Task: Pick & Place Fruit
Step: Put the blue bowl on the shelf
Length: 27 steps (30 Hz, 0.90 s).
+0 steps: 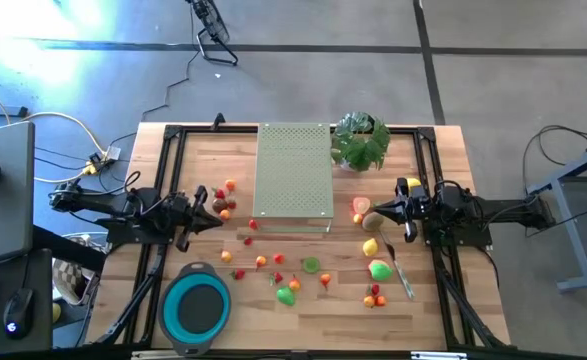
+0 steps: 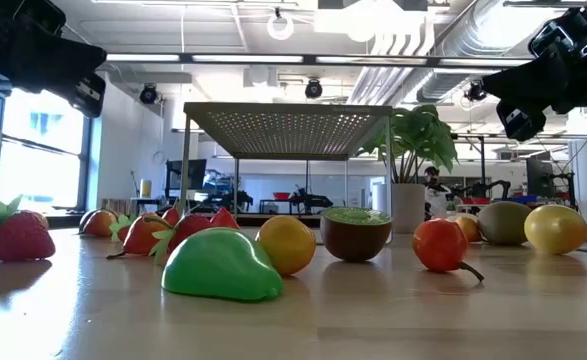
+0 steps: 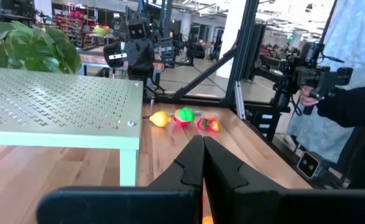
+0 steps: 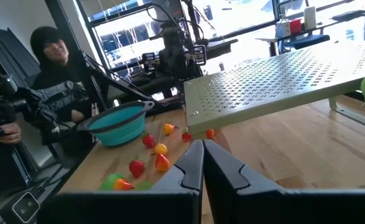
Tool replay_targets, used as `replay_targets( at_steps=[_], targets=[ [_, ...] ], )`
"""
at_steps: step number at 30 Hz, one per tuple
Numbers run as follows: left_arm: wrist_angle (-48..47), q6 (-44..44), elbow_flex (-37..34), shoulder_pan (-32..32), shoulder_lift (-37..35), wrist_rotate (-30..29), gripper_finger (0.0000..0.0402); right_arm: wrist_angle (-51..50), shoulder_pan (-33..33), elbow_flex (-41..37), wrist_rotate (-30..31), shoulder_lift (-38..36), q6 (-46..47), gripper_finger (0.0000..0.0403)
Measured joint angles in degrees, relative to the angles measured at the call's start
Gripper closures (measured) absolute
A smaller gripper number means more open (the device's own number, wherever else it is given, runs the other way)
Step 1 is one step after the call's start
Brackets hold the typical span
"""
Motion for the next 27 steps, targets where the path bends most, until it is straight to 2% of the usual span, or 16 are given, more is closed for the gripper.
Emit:
replay_targets(
  at_steps=[8,15,22,27],
  targets=[
    [-0.42,-2.30,3.41,-0.02,0.36,-3.55,0.0402,3.57,0.02,0.10,0.11,-0.02,0.01,0.0399],
    [-0.64,-2.21,4.37,0.00,0.39,-8.23,0.0402,1.51,0.02,3.38,1.76,1.75,0.12,0.0400],
    [-0.03,-4.04,4.51,0.00,0.39,-12.97,0.0402,0.47,0.02,9.59,3.19,9.52,2.81,0.0400],
    [-0.60,-5.38,6.64,0.00,1.42,-13.85,0.0402,-2.77,0.02,16.31,3.25,17.65,3.20,0.0400]
  ],
)
